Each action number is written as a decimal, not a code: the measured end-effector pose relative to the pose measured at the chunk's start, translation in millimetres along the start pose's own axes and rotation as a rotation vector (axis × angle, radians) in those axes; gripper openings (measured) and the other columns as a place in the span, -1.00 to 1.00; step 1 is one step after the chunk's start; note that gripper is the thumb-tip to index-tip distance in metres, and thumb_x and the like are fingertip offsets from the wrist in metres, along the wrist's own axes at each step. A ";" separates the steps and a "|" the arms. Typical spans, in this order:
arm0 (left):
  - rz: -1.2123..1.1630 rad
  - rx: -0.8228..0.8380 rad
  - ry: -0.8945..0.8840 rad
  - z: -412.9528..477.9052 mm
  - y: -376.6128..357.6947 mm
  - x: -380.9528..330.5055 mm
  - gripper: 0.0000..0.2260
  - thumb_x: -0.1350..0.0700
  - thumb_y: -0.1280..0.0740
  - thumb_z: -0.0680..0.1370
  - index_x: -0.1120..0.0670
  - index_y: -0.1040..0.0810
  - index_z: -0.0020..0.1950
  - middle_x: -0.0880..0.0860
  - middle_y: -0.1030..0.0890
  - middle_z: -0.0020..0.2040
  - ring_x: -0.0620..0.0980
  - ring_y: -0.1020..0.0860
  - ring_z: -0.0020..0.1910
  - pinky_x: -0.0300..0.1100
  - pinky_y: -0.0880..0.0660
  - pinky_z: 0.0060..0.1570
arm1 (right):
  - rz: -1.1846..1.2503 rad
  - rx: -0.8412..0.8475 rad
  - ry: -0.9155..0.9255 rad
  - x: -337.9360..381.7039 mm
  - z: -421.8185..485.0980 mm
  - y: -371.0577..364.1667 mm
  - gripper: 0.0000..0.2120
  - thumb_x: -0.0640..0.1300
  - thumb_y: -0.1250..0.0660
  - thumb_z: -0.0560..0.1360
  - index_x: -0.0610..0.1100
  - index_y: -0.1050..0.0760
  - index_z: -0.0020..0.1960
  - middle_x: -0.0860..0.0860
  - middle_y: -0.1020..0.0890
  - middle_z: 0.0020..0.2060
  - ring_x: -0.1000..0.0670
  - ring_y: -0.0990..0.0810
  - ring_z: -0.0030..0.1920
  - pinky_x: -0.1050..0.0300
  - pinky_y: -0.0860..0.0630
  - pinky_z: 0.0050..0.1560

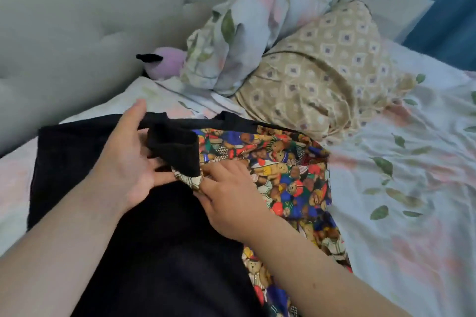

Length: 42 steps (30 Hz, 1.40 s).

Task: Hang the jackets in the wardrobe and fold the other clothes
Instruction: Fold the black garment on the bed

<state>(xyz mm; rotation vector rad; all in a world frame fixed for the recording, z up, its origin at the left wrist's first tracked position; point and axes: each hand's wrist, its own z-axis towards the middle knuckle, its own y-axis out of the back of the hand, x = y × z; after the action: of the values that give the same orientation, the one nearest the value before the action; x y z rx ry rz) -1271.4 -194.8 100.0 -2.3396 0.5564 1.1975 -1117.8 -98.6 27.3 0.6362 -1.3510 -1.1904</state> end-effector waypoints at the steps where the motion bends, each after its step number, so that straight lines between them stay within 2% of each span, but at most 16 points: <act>1: 0.053 -0.045 -0.024 -4.2 22.0 -0.7 -0.40 -0.44 -0.38 0.33 0.04 -0.66 0.05 0.07 -0.73 -0.07 0.10 -0.71 -0.09 0.14 -0.63 -0.15 | 0.001 0.047 0.020 12.7 6.9 -13.7 -0.75 -0.03 -0.26 0.59 -0.15 -0.64 0.06 -0.06 -0.57 0.14 -0.16 -0.46 0.18 -0.17 -0.32 0.29; 3: 0.253 -0.097 -0.059 -10.5 57.6 1.9 -0.42 -0.38 -0.47 0.21 0.02 -0.69 0.01 0.01 -0.73 -0.09 0.04 -0.71 -0.09 0.01 -0.64 -0.20 | 0.026 0.120 0.070 39.1 20.4 -41.4 -0.74 -0.03 -0.25 0.61 -0.15 -0.65 0.07 -0.09 -0.55 0.20 -0.17 -0.42 0.27 -0.24 -0.20 0.42; 5: 0.402 -0.223 -0.077 -5.8 91.2 12.3 -0.65 -0.11 -0.57 0.32 0.05 -0.66 -0.01 0.06 -0.72 -0.07 0.04 -0.70 -0.08 -0.03 -0.63 -0.18 | 0.051 0.190 0.113 65.8 33.8 -66.6 -0.72 -0.02 -0.22 0.62 -0.13 -0.63 0.15 -0.11 -0.49 0.32 -0.16 -0.34 0.41 -0.27 -0.01 0.52; 8: 0.673 -0.511 -0.165 2.5 123.4 32.2 -0.83 0.28 -0.42 0.41 0.10 -0.55 -0.05 0.14 -0.63 -0.15 0.13 -0.60 -0.13 0.08 -0.58 -0.10 | 0.060 0.318 0.097 87.7 43.9 -88.4 -0.56 0.02 -0.22 0.61 -0.13 -0.41 0.43 -0.11 -0.29 0.51 -0.12 -0.10 0.56 -0.24 0.16 0.56; 12: 0.298 -0.553 -0.176 1.7 136.1 50.3 -0.70 0.00 -0.27 0.35 0.08 -0.47 0.03 0.14 -0.57 0.01 0.27 -0.57 0.08 0.18 -0.57 -0.04 | 0.064 0.425 0.169 78.9 24.6 -84.5 -0.28 0.14 -0.24 0.56 -0.08 -0.05 0.60 -0.08 -0.09 0.60 -0.05 0.06 0.59 -0.07 0.21 0.57; 15: 0.285 -0.515 -0.140 10.2 139.8 61.6 -0.41 -0.29 -0.36 0.36 0.07 -0.47 0.22 0.06 -0.58 0.12 0.16 -0.58 0.08 0.09 -0.55 0.03 | 0.156 0.210 0.039 39.7 0.5 -58.0 -0.43 0.08 -0.22 0.58 -0.09 -0.28 0.53 -0.07 -0.34 0.48 -0.09 -0.23 0.50 0.02 -0.07 0.53; 17: 0.526 -0.599 -0.186 15.7 144.0 72.0 -0.33 -0.10 -0.51 0.38 0.04 -0.37 0.41 0.06 -0.51 0.28 0.07 -0.51 0.15 0.00 -0.48 0.08 | 0.124 -0.020 -0.227 -8.8 -10.7 -33.6 -0.59 -0.12 -0.26 0.58 -0.17 -0.46 0.41 -0.12 -0.43 0.41 -0.14 -0.37 0.43 -0.04 -0.28 0.47; 19: 0.729 -0.641 -0.247 24.9 153.7 80.7 -0.40 0.13 -0.49 0.42 0.02 -0.37 0.42 0.09 -0.49 0.33 0.13 -0.49 0.22 -0.02 -0.43 0.06 | 0.037 -0.118 -0.504 -66.2 -10.1 -6.2 -0.55 -0.32 -0.24 0.54 -0.22 -0.44 0.42 -0.19 -0.37 0.45 -0.24 -0.33 0.44 -0.16 -0.30 0.46; 22: 0.932 -0.604 -0.298 42.0 174.4 85.9 -0.53 0.18 -0.44 0.46 -0.03 -0.44 0.33 0.11 -0.53 0.30 0.21 -0.51 0.21 0.10 -0.49 0.08 | -0.049 0.086 -0.748 -138.4 7.5 28.0 -0.35 -0.36 -0.19 0.52 -0.05 -0.23 0.57 -0.23 -0.12 0.55 -0.32 -0.16 0.51 -0.16 -0.17 0.51; 24: 0.971 -0.598 -0.275 51.8 183.9 88.2 -0.58 0.16 -0.45 0.47 -0.06 -0.46 0.28 0.11 -0.55 0.26 0.20 -0.54 0.16 0.12 -0.53 0.05 | 0.095 0.325 -0.776 -170.3 19.7 37.9 -0.41 -0.32 -0.25 0.54 -0.02 -0.32 0.53 -0.17 -0.23 0.52 -0.22 -0.29 0.46 -0.03 -0.29 0.45; 26: 0.983 -0.601 -0.249 60.4 189.5 91.6 -0.60 0.14 -0.46 0.47 -0.07 -0.44 0.26 0.10 -0.58 0.21 0.18 -0.56 0.10 0.10 -0.55 -0.01 | 0.267 0.543 -0.826 -189.8 26.8 43.0 -0.56 -0.28 -0.31 0.57 -0.06 -0.44 0.43 -0.12 -0.45 0.37 -0.10 -0.50 0.24 0.10 -0.50 0.15; 28: 0.958 -0.608 -0.223 67.6 194.5 94.7 -0.59 0.13 -0.45 0.47 -0.13 -0.41 0.23 0.09 -0.59 0.14 0.13 -0.58 -0.03 0.10 -0.59 -0.09 | 0.372 0.614 -0.891 -202.0 33.7 50.0 -0.58 -0.38 -0.25 0.58 -0.05 -0.46 0.36 -0.11 -0.52 0.25 -0.04 -0.54 0.08 0.16 -0.51 -0.12; 32: 0.944 -0.626 -0.159 79.9 208.0 102.1 -0.58 0.11 -0.45 0.45 -0.23 -0.39 0.20 0.02 -0.57 0.05 0.09 -0.58 -0.09 0.09 -0.61 -0.16 | 0.329 0.680 -0.916 -218.2 49.2 58.4 -0.60 -0.42 -0.11 0.59 -0.02 -0.46 0.24 -0.15 -0.58 0.10 -0.10 -0.58 -0.01 0.12 -0.56 -0.15; 35: 0.905 -0.628 -0.118 103.3 240.0 116.6 -0.60 0.06 -0.45 0.38 -0.31 -0.43 0.10 -0.05 -0.57 0.02 0.09 -0.61 -0.09 0.14 -0.63 -0.18 | 0.352 0.506 -0.919 -231.7 56.3 57.5 -0.98 -0.16 -0.33 0.60 -0.06 -0.53 0.02 -0.11 -0.64 -0.05 -0.06 -0.63 -0.13 0.14 -0.57 -0.26; 37: 0.926 -0.624 -0.109 131.6 283.5 138.3 -0.57 0.04 -0.47 0.36 -0.36 -0.45 0.09 -0.02 -0.59 0.04 0.10 -0.63 -0.10 0.15 -0.63 -0.23 | 0.432 0.332 -0.956 -244.0 60.9 58.6 -0.86 -0.06 -0.45 0.52 -0.10 -0.57 0.00 -0.09 -0.67 -0.09 -0.04 -0.65 -0.17 0.12 -0.58 -0.29; 42: 1.153 -0.721 -0.176 159.9 320.0 154.8 -0.59 0.01 -0.47 0.40 -0.37 -0.40 0.09 0.02 -0.59 0.07 0.10 -0.61 -0.11 0.07 -0.61 -0.19 | 0.420 0.022 -1.062 -247.9 77.9 39.9 -0.66 -0.04 -0.59 0.35 -0.22 -0.60 -0.03 -0.16 -0.68 -0.04 -0.16 -0.68 -0.08 -0.12 -0.66 0.00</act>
<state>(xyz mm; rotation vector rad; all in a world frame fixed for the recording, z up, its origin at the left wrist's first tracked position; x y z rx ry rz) -1463.1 -389.7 -177.9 -2.3641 1.7850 2.3772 -1134.6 159.6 -19.0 -0.3608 -2.2246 -1.1820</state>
